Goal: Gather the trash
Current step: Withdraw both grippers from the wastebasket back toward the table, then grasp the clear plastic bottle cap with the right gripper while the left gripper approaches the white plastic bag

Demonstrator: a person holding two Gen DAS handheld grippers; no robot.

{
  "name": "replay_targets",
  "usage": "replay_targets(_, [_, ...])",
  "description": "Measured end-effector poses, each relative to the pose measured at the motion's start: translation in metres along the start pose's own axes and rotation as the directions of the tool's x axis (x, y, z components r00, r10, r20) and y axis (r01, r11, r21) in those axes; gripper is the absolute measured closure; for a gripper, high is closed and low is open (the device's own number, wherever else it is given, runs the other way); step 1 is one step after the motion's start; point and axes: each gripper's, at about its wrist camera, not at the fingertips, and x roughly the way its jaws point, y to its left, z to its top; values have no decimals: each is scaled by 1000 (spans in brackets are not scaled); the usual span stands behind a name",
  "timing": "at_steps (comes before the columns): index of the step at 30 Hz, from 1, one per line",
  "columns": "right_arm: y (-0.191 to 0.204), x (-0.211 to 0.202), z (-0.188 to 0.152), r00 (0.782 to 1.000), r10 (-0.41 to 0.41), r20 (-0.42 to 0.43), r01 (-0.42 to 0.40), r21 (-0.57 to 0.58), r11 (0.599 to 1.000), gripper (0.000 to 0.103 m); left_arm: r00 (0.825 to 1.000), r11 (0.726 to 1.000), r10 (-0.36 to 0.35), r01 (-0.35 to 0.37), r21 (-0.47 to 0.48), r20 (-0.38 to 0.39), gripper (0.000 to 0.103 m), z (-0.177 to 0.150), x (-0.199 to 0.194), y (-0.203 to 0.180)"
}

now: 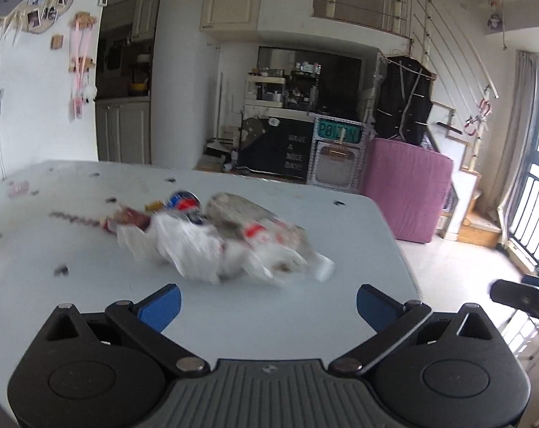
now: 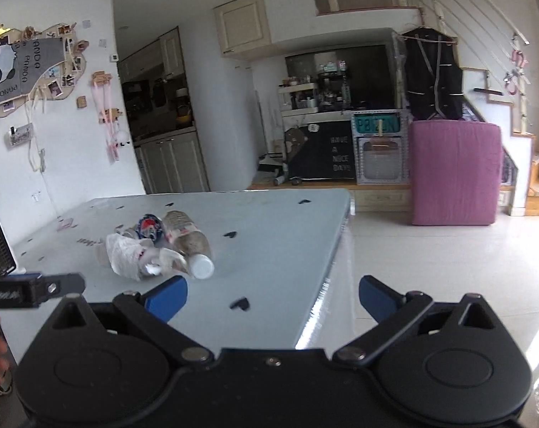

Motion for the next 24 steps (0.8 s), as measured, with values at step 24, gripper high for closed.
replay_targets(24, [33,143,18,978,142,-152,-156,-84,984,27,998,995,0,-6,-99,-62,0,28,160,122])
